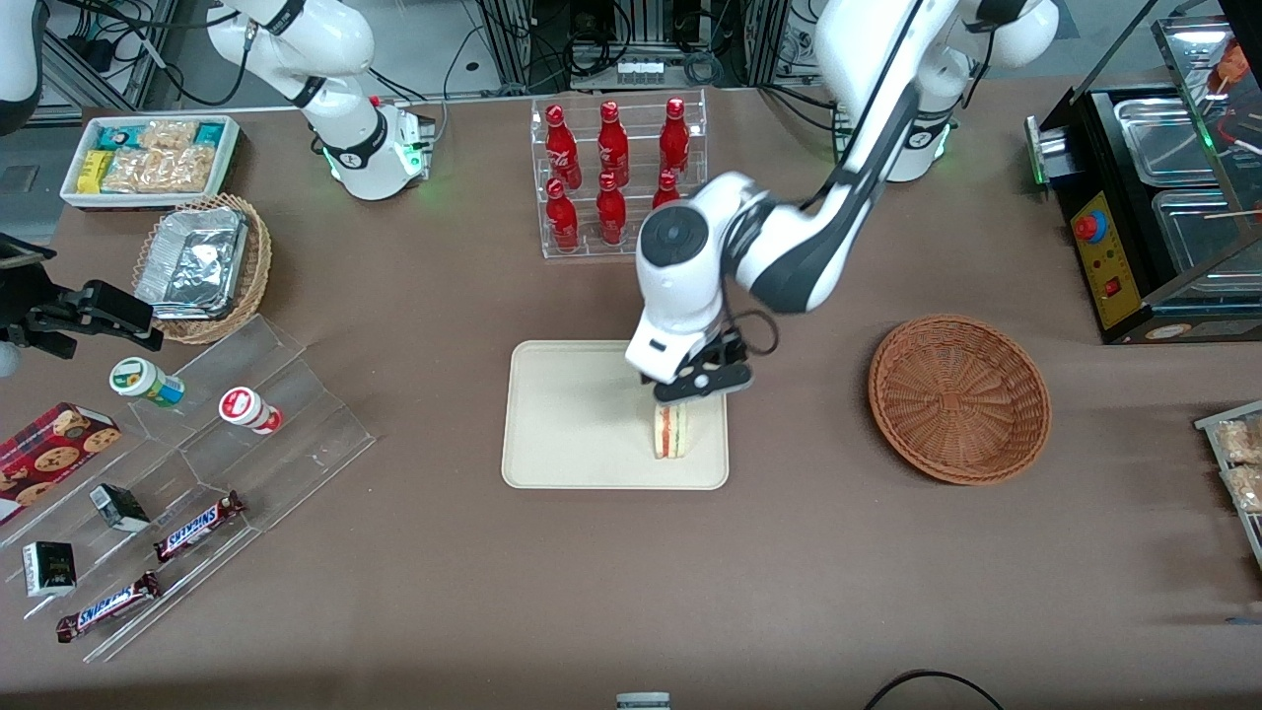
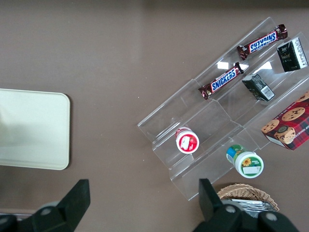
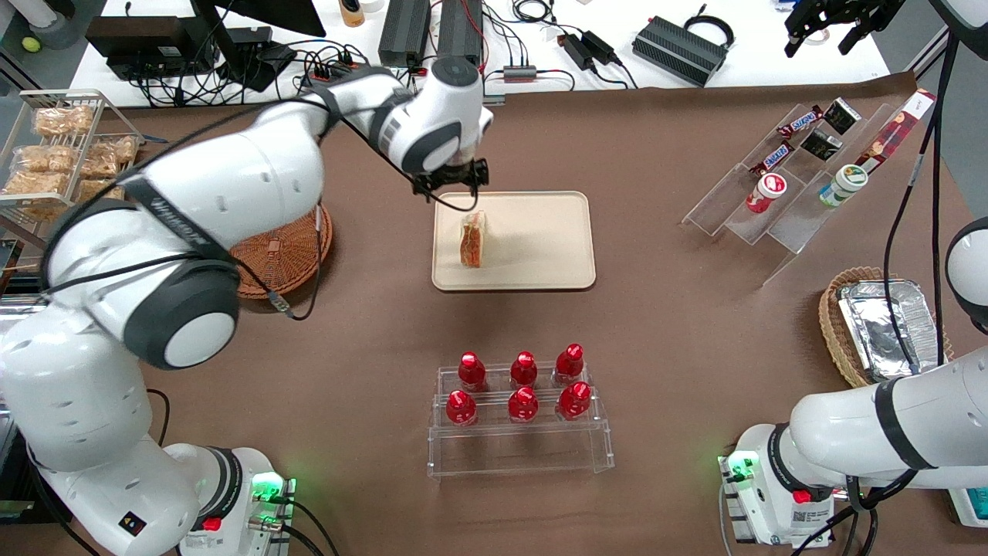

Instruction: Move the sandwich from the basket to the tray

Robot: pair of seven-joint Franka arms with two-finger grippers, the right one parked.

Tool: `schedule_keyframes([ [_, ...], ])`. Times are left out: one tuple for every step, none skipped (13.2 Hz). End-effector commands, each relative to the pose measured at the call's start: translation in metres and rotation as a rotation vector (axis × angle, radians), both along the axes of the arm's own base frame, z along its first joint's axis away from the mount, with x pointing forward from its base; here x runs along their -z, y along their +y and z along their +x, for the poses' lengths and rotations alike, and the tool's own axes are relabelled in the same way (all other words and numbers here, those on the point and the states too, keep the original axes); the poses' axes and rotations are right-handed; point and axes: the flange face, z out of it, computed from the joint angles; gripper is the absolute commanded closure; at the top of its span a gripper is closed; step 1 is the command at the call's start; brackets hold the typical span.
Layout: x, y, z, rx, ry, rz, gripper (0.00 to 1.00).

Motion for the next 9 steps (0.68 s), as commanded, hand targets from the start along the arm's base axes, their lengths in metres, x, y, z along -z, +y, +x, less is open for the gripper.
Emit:
schedule_keyframes([
  [-0.069, 0.043, -0.005, -0.06, -0.017, 0.013, 0.0],
  [-0.09, 0.064, -0.003, -0.066, -0.008, 0.023, 0.0],
  [-0.113, 0.09, 0.0, -0.038, 0.011, 0.031, 0.0],
  [-0.138, 0.115, -0.002, -0.02, 0.034, 0.03, 0.0],
  [-0.16, 0.144, -0.002, -0.024, 0.055, 0.029, 0.0],
  [-0.181, 0.174, -0.002, -0.021, 0.061, 0.026, 0.0],
  [-0.2, 0.205, -0.002, -0.002, 0.065, 0.02, 0.0],
  [-0.216, 0.236, -0.001, 0.014, 0.073, -0.001, 0.0],
  [-0.229, 0.272, 0.0, 0.028, 0.09, -0.027, 0.0],
])
